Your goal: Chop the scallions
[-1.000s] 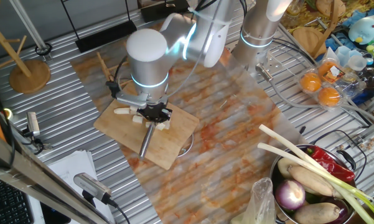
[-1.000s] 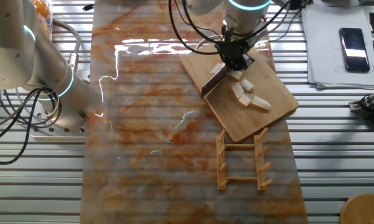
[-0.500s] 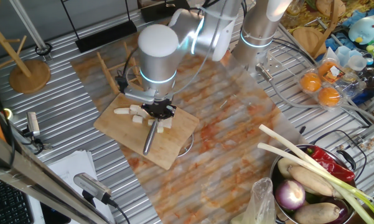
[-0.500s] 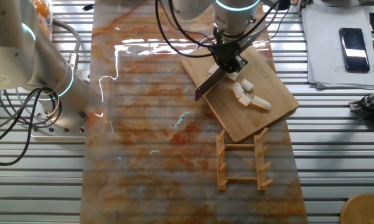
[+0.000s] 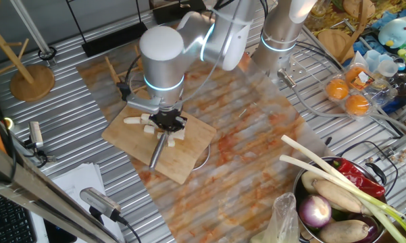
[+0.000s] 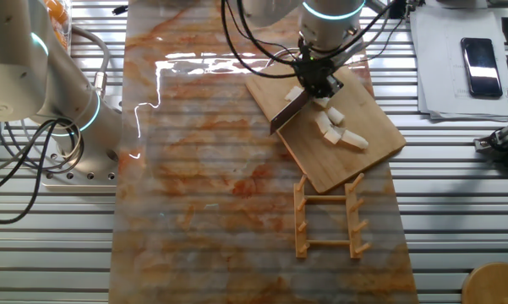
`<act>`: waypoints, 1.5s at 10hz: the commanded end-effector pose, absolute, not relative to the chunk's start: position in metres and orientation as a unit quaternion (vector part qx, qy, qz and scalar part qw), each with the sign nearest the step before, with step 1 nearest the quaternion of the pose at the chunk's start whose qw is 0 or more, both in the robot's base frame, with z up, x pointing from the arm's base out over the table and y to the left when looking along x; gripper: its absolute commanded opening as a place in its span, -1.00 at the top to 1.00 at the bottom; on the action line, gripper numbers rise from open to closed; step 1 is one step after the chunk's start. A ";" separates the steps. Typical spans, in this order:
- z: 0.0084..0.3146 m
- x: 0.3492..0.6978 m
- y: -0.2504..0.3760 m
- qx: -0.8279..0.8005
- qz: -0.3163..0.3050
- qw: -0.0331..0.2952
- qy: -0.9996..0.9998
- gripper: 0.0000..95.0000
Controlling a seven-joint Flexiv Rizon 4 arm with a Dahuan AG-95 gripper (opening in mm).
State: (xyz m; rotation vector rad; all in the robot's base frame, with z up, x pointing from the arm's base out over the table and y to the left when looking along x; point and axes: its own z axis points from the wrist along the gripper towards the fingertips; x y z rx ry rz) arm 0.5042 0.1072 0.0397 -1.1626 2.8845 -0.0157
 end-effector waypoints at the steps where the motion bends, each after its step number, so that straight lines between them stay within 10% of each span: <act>1: -0.008 0.515 0.116 -0.367 -0.005 0.017 0.930 1.00; 15: 0.024 0.485 0.088 -0.386 -0.009 -0.003 0.922 1.00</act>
